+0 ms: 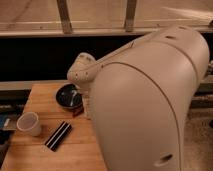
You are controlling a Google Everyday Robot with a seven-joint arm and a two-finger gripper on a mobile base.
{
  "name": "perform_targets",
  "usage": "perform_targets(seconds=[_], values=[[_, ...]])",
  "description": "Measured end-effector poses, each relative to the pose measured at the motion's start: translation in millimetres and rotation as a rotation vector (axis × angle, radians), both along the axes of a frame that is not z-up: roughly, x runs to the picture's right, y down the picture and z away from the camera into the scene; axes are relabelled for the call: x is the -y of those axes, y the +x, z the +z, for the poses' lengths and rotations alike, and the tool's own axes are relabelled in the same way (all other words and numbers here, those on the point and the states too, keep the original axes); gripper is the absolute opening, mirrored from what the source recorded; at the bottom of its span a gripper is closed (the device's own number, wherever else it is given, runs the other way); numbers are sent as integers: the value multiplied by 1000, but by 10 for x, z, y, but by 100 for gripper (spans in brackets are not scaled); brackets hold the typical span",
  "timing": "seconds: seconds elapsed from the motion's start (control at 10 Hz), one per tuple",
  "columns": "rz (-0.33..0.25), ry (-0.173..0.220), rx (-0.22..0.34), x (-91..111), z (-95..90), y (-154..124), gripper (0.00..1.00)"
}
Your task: Stand the bottle upright
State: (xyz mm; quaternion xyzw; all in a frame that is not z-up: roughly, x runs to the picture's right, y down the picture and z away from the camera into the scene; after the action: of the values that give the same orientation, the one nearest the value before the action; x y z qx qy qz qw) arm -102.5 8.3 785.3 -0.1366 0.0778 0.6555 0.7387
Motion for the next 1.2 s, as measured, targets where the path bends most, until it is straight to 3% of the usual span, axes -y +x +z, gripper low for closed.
perform_targets(seconds=[0.2,0.5,0.9,1.2], values=[[7,3,13,1,14,-21,28],[30,25,26,15,-60,-10,38],[21,44,29,-77,-198,32,76],[4,38,33,-127,-200,-19,80]])
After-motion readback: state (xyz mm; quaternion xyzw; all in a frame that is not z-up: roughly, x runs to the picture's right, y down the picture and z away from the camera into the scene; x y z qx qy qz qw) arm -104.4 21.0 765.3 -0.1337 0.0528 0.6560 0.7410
